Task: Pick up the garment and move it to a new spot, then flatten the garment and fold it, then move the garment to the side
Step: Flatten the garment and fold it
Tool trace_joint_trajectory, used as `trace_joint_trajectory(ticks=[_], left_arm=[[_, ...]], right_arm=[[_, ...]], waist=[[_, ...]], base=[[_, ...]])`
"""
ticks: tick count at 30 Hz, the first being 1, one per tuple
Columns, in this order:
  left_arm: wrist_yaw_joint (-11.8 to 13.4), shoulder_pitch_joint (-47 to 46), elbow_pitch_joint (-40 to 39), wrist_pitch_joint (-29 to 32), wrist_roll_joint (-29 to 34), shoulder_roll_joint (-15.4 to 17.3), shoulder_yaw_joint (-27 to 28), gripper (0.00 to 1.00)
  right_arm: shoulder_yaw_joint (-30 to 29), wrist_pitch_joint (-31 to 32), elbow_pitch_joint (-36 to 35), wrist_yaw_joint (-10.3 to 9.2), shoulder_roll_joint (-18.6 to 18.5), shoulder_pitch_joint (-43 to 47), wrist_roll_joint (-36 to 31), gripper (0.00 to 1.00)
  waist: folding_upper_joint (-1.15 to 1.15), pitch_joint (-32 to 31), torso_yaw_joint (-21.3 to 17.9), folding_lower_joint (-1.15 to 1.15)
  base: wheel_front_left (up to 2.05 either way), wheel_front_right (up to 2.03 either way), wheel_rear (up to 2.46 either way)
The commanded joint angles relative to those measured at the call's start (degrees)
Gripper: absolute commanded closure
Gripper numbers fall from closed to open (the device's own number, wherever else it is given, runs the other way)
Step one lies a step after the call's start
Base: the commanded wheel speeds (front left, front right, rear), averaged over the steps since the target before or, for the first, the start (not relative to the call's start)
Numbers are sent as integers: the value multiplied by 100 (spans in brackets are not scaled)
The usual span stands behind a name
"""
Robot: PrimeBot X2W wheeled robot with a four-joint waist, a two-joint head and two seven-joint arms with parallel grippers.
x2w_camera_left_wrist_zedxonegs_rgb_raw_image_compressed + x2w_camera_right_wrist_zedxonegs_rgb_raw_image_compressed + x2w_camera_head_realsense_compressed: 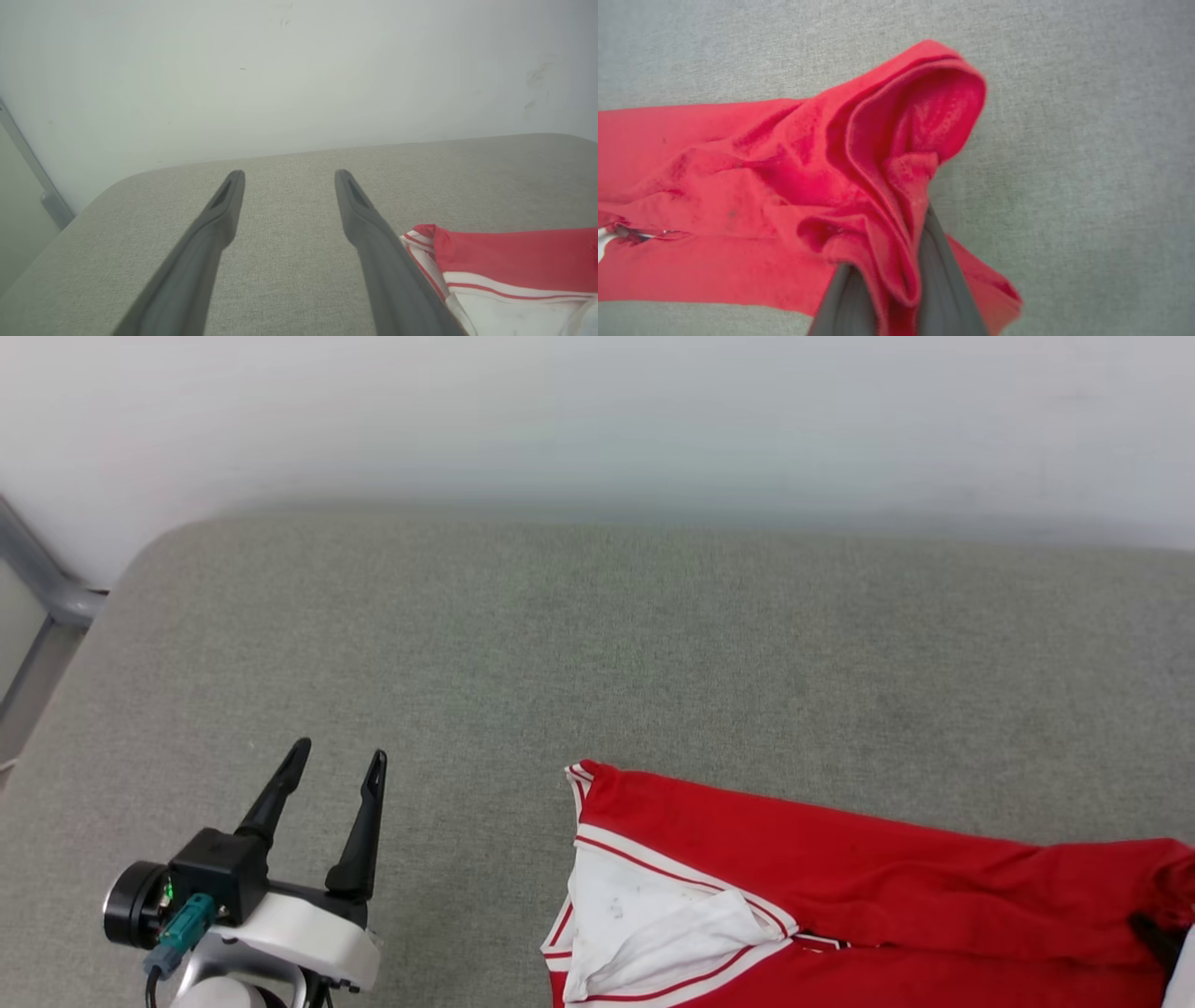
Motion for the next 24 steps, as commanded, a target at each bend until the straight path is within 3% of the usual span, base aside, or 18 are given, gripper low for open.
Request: trace_joint_trajectory(ticks=[1, 14, 24], left_arm=[[-10, 77, -10, -14, 17, -24, 9, 0], [4, 413, -53, -14, -30, -111, -5, 0], [-22, 478, -33, -14, -43, -148, 25, 0]], right_arm=[[35, 18, -102, -7, 47, 90, 35, 100], [715, 657, -1511, -6, 790, 528, 311, 100], [1215, 978, -1766, -6, 1871, 144, 685, 100]], waist=[[-1, -123, 1, 0], [-1, -583, 83, 0], [-1, -561, 333, 0]], base=[[0, 0, 0], [0, 0, 0], [0, 0, 0]])
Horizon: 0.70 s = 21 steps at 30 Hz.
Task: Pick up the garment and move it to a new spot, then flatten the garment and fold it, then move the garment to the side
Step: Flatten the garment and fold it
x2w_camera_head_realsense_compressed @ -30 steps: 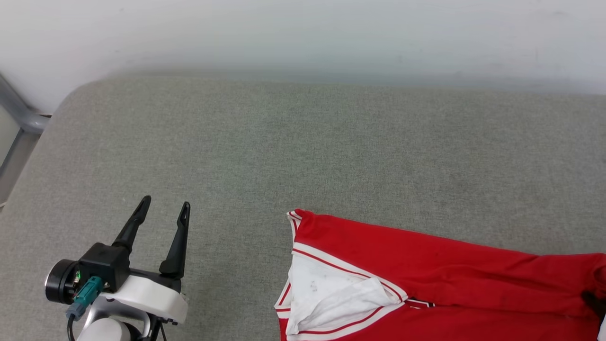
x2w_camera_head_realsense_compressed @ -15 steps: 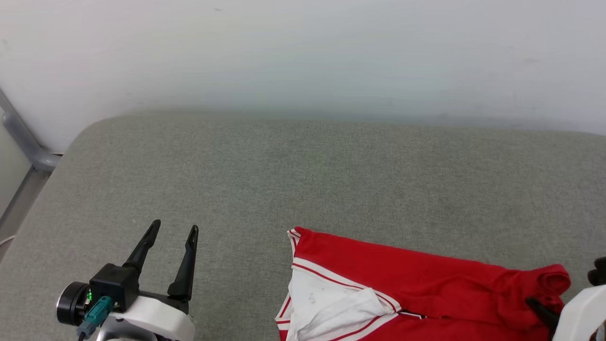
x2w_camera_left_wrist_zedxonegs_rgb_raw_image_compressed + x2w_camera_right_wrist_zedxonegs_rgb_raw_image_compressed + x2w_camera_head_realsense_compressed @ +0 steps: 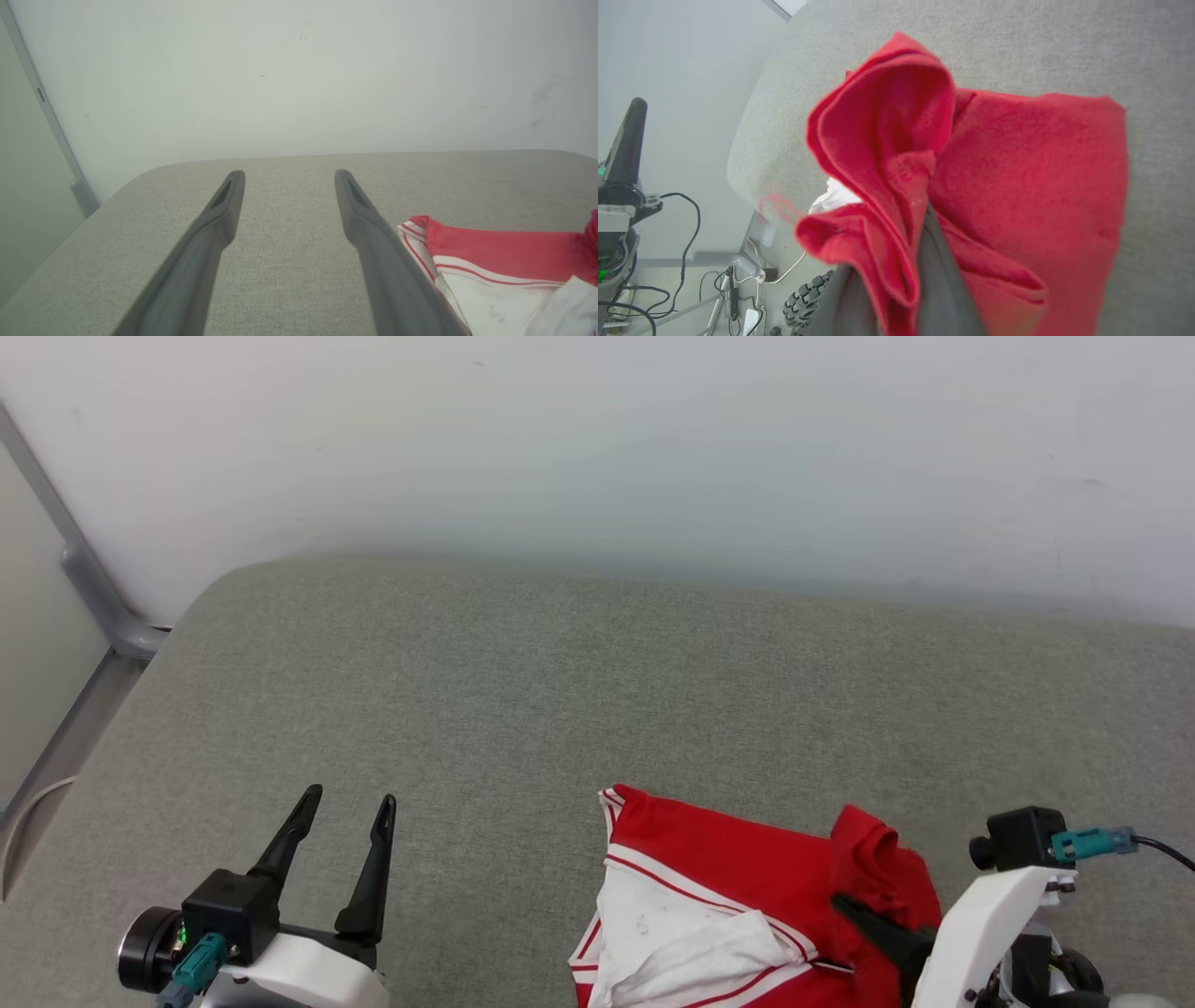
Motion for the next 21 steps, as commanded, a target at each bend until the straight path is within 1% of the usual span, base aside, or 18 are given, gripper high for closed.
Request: trace_joint_trajectory(ticks=[1, 4, 5, 7, 8, 11, 16, 21], left_arm=[[-27, 34, 13, -14, -18, -28, 7, 0], [-30, 23, 25, -13, -19, -41, 16, 0], [-34, 22, 34, -13, -18, -44, 19, 0], [-33, 18, 49, -14, -20, -49, 32, 0], [-37, 8, 67, -14, -15, -48, 40, 0], [-40, 10, 80, -14, -18, -47, 66, 0], [-59, -14, 102, -13, -8, -43, 62, 0], [-76, -71, 121, -14, -3, -48, 34, 0]], right_arm=[[-16, -42, 62, -5, 72, -137, 95, 100], [14, -110, 169, -5, 125, -260, 221, 100], [77, -200, 277, -5, 132, -300, 432, 100], [264, -397, 482, -4, 137, -410, 671, 100], [484, -577, 674, -5, 136, -538, 829, 100], [784, -895, 993, -4, 132, -666, 1030, 100], [1225, -1394, 1613, -4, 132, -956, 1101, 100], [1519, -1914, 2380, -4, 130, -1308, 1129, 100]], waist=[[0, 20, 65, 0], [0, 23, 121, 0], [0, 23, 152, 0], [0, 25, 212, 0], [0, 31, 269, 0], [0, 31, 335, 0], [0, 53, 432, 0], [0, 109, 513, 0]], base=[[0, 0, 0], [0, 0, 0], [0, 0, 0], [0, 0, 0], [0, 0, 0], [0, 0, 0], [0, 0, 0], [0, 0, 0]])
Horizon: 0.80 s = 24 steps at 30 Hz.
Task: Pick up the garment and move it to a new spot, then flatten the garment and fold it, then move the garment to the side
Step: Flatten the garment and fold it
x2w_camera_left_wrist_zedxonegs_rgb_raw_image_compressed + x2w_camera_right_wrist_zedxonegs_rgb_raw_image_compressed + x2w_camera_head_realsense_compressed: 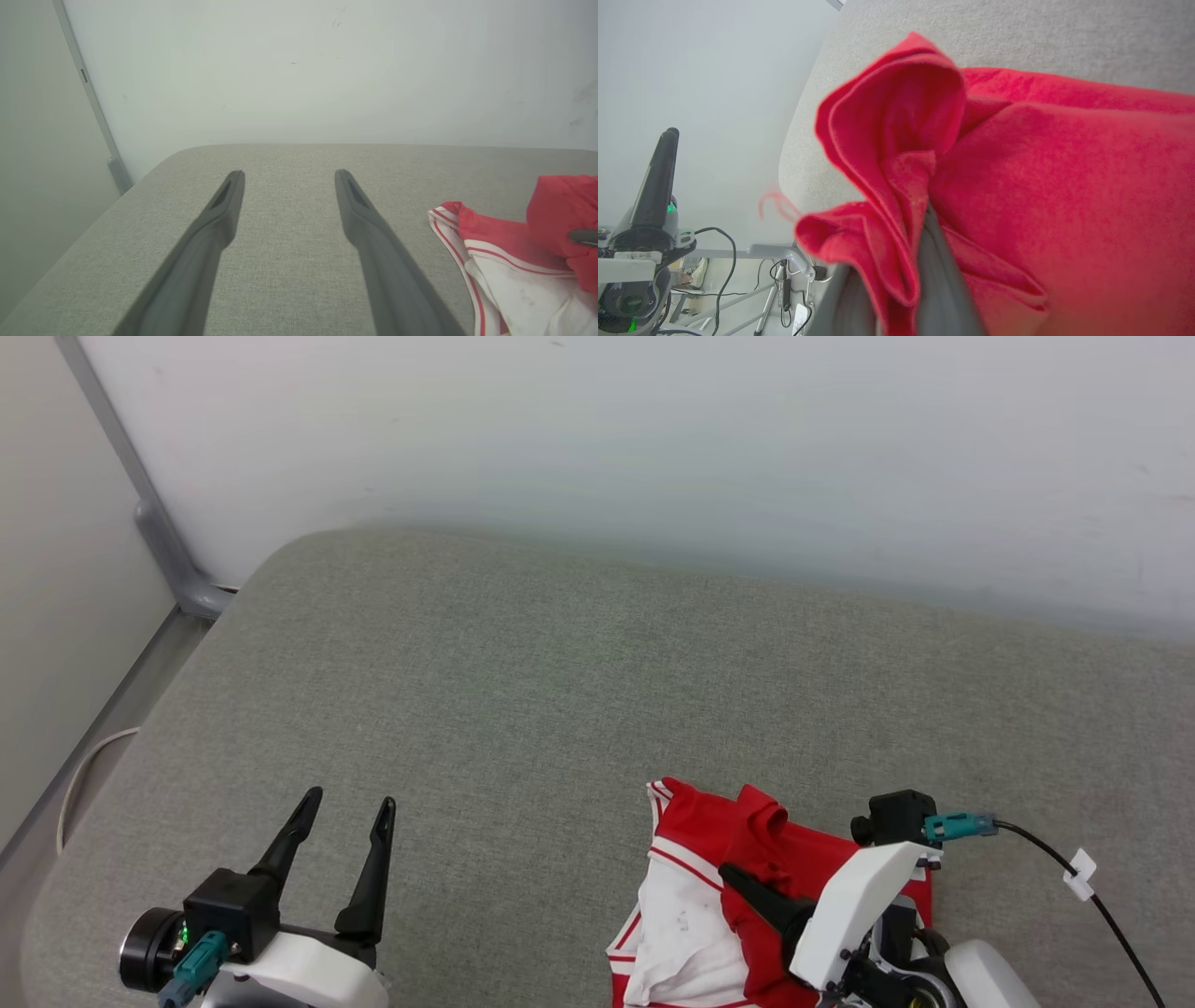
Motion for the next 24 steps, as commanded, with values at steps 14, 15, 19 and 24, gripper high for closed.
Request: trace_joint_trajectory(ticks=[14, 15, 19, 24], left_arm=[[15, -95, 34, -14, -16, 1, -50, 0], [9, -88, 27, -14, -19, 3, -49, 0], [34, -52, -23, -13, -26, -24, -52, 0], [41, -41, -123, -14, -26, -78, -36, 0]], right_arm=[[1448, -925, 945, -3, 6, -997, 1152, 0], [1474, -946, 950, -3, 5, -1050, 1172, 0], [1378, -1162, 975, -3, 5, -1382, 653, 0], [1145, -1414, 581, -4, -446, -1668, -794, 0]], waist=[[0, 20, -17, 0], [0, 9, -42, 0], [0, -20, -178, 0], [0, -16, -384, 0]], base=[[0, 0, 0], [0, 0, 0], [0, 0, 0], [0, 0, 0]])
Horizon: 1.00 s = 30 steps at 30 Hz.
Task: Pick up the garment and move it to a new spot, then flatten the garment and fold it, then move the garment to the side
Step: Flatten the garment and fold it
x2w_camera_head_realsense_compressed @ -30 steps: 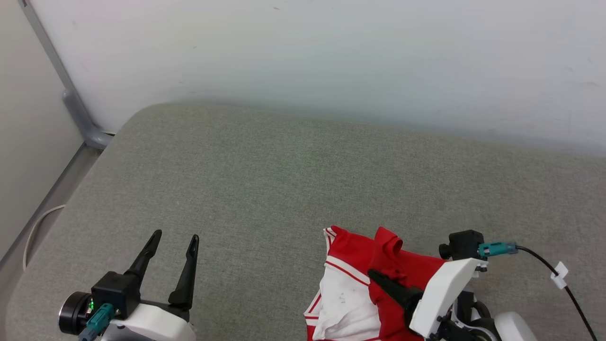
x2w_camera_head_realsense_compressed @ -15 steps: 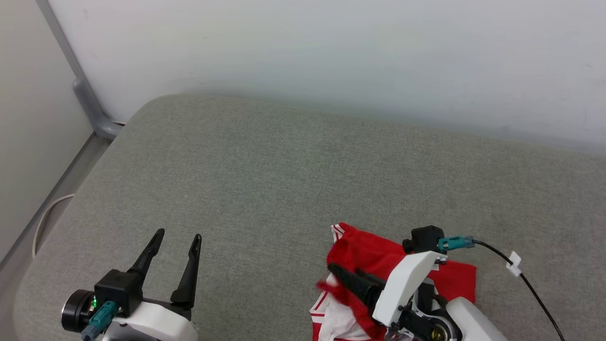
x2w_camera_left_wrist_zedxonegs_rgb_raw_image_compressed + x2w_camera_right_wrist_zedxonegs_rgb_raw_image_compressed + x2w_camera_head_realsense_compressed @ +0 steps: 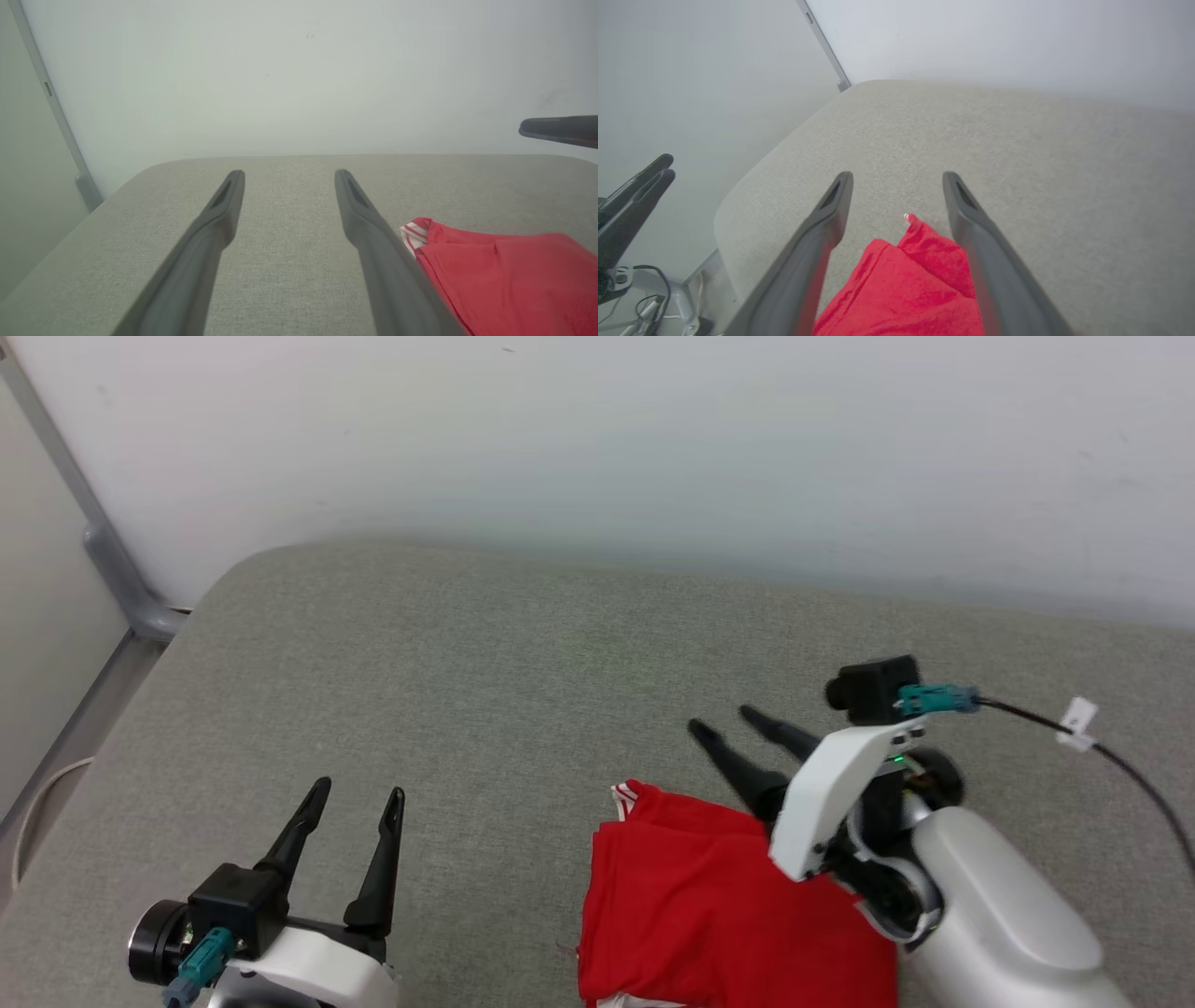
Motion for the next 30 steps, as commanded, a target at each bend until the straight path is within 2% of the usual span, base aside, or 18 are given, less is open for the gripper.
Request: trace_joint_trajectory(ticks=[1, 5, 10, 13, 18, 25, 30], left_arm=[[17, -14, -60, -14, -18, -48, 17, 0], [-18, -34, -165, -13, -54, -155, 113, 0], [-55, -93, -211, -13, -14, -261, 192, 0], [-105, -116, -266, -14, 2, -386, 296, 0], [-287, -69, -392, -13, 24, -584, 491, 0], [-468, 125, -488, -13, 296, -791, 811, 0], [-607, 330, -527, -13, 530, -968, 982, 0]], right_arm=[[-102, -131, -246, -5, -356, -61, -461, 0], [-429, -512, -817, -6, -1168, 58, -1786, 0], [-1378, -884, -1455, -5, -1405, 621, -2592, 0], [-1930, -1080, -1913, -6, -1308, 1112, -2778, 0], [-2668, -1484, -2587, -5, -919, 1991, -2857, 0], [-3087, -1953, -3000, -5, -270, 2778, -2915, 0], [-3013, -2116, -2921, -5, -55, 2975, -2979, 0]], waist=[[0, 11, -108, 0], [0, 87, -270, 0], [0, 219, -446, 0], [0, 284, -539, 0], [0, 329, -664, 0], [0, 302, -822, 0], [0, 258, -882, 0]], base=[[0, 0, 0], [0, 0, 0], [0, 0, 0], [0, 0, 0], [0, 0, 0], [0, 0, 0], [0, 0, 0]])
